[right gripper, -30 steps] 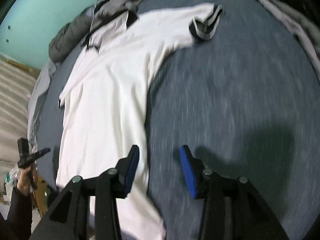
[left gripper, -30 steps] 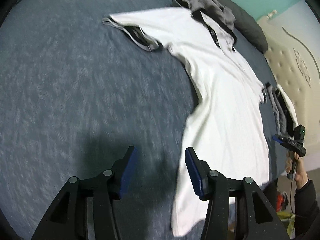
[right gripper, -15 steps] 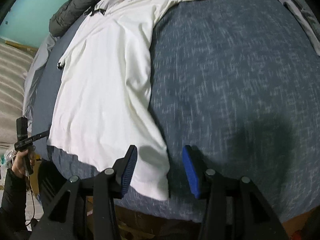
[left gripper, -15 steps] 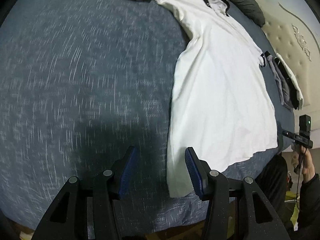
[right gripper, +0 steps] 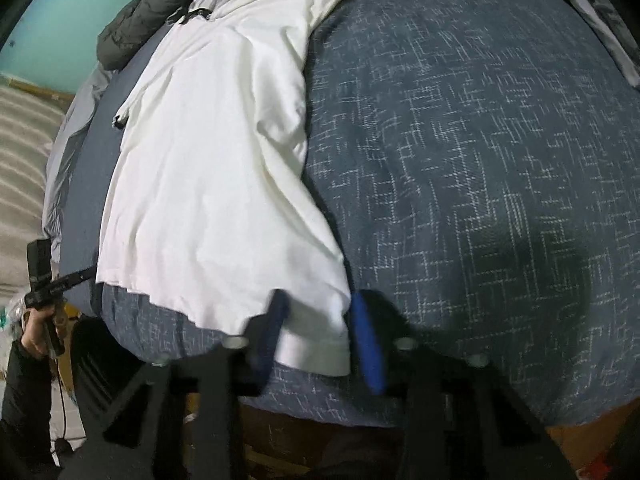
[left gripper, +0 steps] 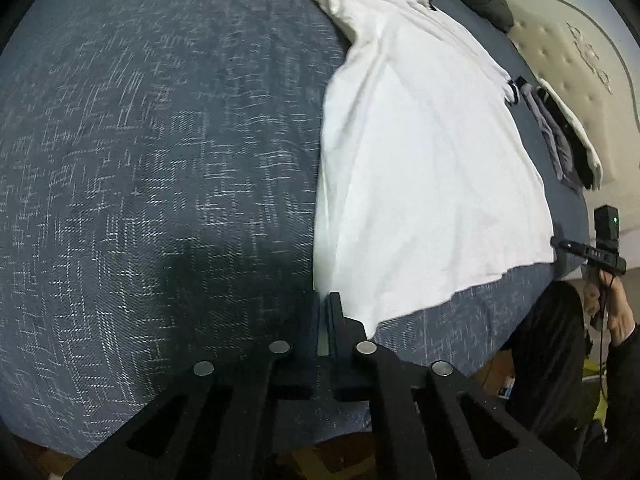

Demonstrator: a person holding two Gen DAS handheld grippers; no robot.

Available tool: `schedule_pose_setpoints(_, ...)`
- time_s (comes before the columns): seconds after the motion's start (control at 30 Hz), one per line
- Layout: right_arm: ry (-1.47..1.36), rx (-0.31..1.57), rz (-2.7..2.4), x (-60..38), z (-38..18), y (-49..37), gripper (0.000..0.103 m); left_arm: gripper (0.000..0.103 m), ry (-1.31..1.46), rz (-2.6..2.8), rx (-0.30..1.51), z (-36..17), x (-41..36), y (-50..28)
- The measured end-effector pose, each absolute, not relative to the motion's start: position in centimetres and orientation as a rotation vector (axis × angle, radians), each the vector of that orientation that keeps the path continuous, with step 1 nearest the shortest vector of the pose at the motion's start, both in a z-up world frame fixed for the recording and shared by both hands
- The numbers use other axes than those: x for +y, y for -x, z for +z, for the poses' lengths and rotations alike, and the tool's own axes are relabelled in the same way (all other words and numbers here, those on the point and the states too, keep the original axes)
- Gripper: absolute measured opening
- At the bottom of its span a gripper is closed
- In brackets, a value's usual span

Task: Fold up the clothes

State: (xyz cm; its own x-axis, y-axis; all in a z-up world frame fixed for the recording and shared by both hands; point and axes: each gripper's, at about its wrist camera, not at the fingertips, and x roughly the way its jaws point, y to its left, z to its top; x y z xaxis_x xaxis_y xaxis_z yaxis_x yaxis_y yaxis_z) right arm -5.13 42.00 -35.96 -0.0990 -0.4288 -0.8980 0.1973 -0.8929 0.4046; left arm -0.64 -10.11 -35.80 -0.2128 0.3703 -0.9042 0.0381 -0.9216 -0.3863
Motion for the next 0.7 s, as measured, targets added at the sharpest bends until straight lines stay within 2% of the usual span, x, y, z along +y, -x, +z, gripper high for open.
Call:
schedule_pose_setpoints(0.07,-1.749,-0.238,-2.047,41.9,-35.6,4.9,0.007,0.003,1.791,2.250,-0.476,-35.0,-10.0,0.4)
schedule_pose_setpoints(0.17,-1.712,-0.234,-2.066,42.6,-35.1,4.8,0.002,0.003,1.758,2.268,-0.467,-33.7,-10.2,0.0)
schedule_pose_setpoints(0.4,-1.629,-0.248,-2.130,45.3,-31.3,4.7,0.000,0.003,1.697,2.309,-0.455,-30.6,-11.3,-0.8)
schedule_pose_setpoints(0.53,-1.643,-0.275,-2.133,45.9,-31.4,4.9,0.001,0.003,1.670,2.328,-0.451,-29.6,-11.0,-1.2)
schedule_pose_setpoints(0.6,-1.689,-0.303,-2.113,46.1,-32.2,5.2,0.014,0.003,1.676,2.328,-0.452,-29.6,-11.5,-1.1)
schedule_pose_setpoints(0.63,-1.715,-0.305,-2.105,45.9,-32.9,5.3,0.034,0.003,1.680,2.328,-0.452,-29.7,-11.4,-1.1)
schedule_pose_setpoints(0.67,-1.744,-0.286,-2.100,45.5,-33.7,5.3,0.047,0.003,1.681,2.328,-0.451,-29.8,-11.3,-1.0)
schedule_pose_setpoints(0.7,-1.763,-0.272,-2.094,45.2,-34.2,5.2,0.047,0.003,1.681,2.328,-0.449,-29.9,-11.2,-1.0)
